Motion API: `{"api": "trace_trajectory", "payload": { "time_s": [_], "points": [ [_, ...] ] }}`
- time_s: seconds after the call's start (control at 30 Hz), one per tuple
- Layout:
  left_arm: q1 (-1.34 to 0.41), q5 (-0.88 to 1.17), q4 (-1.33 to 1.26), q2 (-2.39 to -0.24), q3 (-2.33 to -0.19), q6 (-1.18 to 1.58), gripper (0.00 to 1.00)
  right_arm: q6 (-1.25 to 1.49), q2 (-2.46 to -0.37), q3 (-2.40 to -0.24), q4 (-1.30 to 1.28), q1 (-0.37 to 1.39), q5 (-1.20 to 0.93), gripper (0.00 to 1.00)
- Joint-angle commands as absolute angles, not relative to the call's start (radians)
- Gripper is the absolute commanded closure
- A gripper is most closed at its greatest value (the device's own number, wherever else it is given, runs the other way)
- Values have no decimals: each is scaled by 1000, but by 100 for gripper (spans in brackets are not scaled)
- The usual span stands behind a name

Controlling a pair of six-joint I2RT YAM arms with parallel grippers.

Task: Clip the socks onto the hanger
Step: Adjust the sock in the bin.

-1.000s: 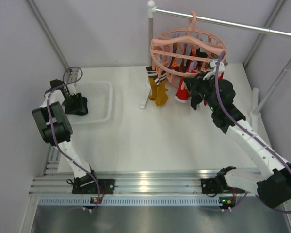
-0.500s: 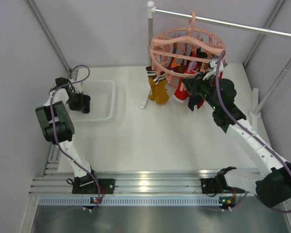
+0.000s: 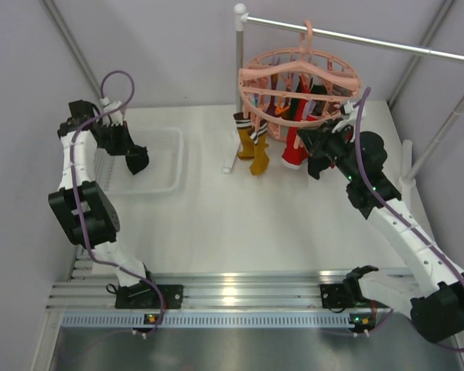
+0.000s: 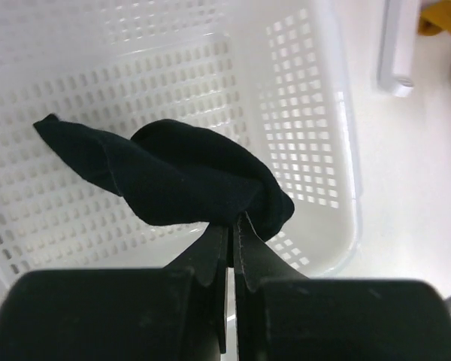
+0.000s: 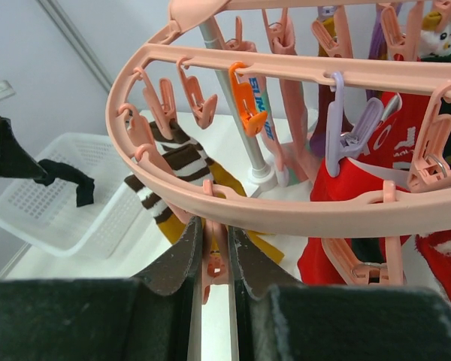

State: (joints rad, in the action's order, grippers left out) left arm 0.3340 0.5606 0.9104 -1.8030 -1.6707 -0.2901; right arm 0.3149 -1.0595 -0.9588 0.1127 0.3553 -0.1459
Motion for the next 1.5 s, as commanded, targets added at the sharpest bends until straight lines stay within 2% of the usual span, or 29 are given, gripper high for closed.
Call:
{"api": "trace_trajectory", "payload": {
  "time_s": [0.0, 0.23, 0.4, 0.67, 0.87, 1.03, 1.47],
  "points": [
    [333, 723, 959, -1746, -1720, -287, 100, 307, -1028, -940, 137, 336, -158, 100],
    [314, 986, 910, -1683, -1738, -296, 100, 293, -999, -930, 118, 327, -161, 100],
    [311, 1020, 926, -1718, -1766, -279, 100, 282, -999, -936, 101, 324, -167, 100],
    [325, 717, 1076, -1874, -1782, -442, 100, 252, -1028, -977, 91, 292, -202, 100],
    [374, 631, 1120, -1956, -1880, -586, 100, 249, -1031, -986, 83, 261, -233, 100],
    [422, 582, 1253, -2000, -1988, -704, 100, 247, -1017, -970, 81, 253, -233, 100],
    [462, 394, 1348, -1960, -1913, -890, 100, 236, -1049, -988, 92, 227, -253, 100]
  ]
}}
